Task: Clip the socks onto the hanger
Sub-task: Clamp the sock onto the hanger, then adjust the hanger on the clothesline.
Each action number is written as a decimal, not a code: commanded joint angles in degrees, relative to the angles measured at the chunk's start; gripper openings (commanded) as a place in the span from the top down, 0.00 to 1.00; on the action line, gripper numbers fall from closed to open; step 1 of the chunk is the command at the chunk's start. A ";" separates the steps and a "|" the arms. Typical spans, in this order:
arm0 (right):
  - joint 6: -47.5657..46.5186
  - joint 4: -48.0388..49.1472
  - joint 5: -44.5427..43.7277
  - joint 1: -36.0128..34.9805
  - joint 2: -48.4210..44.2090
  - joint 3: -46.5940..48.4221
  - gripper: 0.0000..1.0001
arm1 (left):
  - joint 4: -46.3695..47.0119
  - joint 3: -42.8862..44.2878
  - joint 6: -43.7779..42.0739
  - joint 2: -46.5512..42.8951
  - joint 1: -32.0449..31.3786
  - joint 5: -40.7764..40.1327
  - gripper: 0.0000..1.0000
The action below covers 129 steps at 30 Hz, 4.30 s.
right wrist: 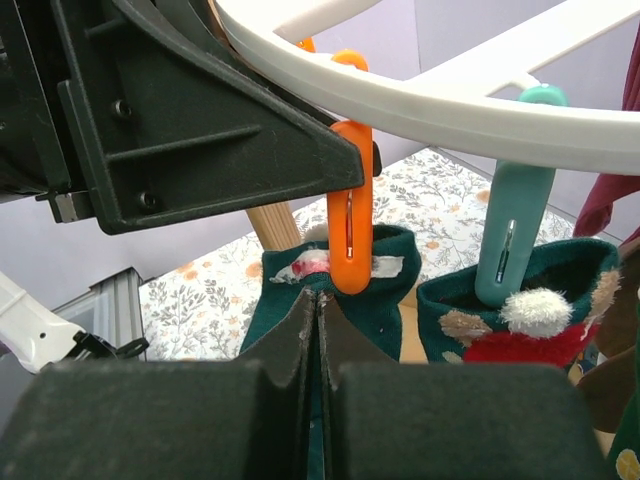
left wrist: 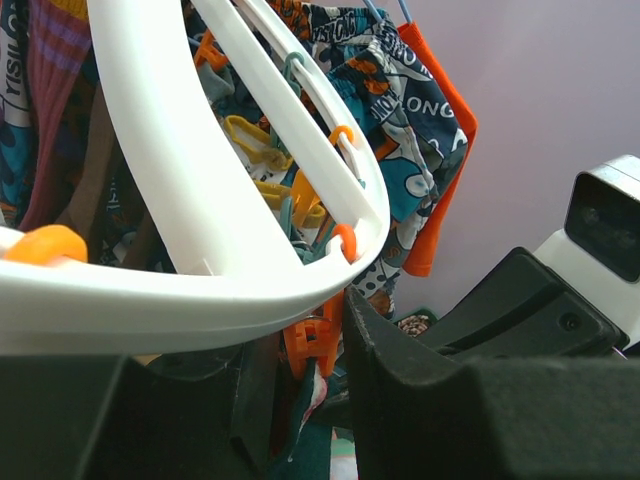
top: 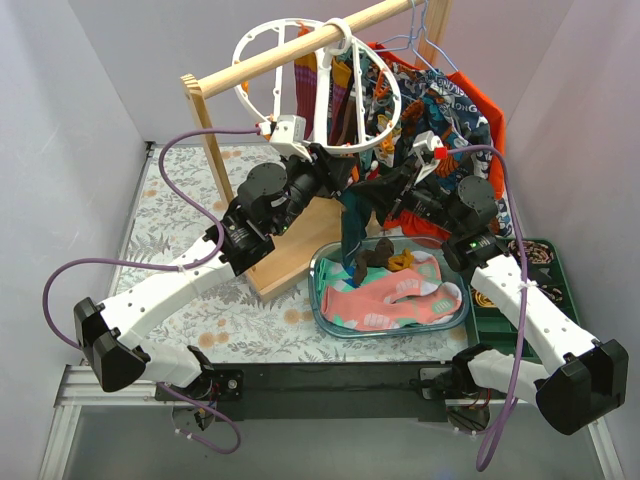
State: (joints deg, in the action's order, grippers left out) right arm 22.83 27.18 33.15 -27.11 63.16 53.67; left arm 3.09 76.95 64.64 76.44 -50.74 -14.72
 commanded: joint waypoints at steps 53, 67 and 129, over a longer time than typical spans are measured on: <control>-24.23 -31.22 -32.88 0.22 -21.93 1.26 0.05 | -23.40 -25.52 -4.70 -41.37 -0.59 -14.71 0.18; -23.98 -32.28 -33.59 0.31 -24.31 -0.85 0.02 | -23.48 -37.13 -3.47 -50.78 -0.59 -23.33 0.11; -16.32 -16.81 -40.01 8.91 9.97 22.44 0.19 | -22.69 -43.99 -3.56 -53.59 3.54 -27.03 0.05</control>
State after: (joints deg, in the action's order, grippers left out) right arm 6.68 6.57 -5.98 -21.34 72.49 71.92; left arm -19.25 33.54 61.12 23.53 -47.62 -41.47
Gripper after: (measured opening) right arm 0.812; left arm 0.948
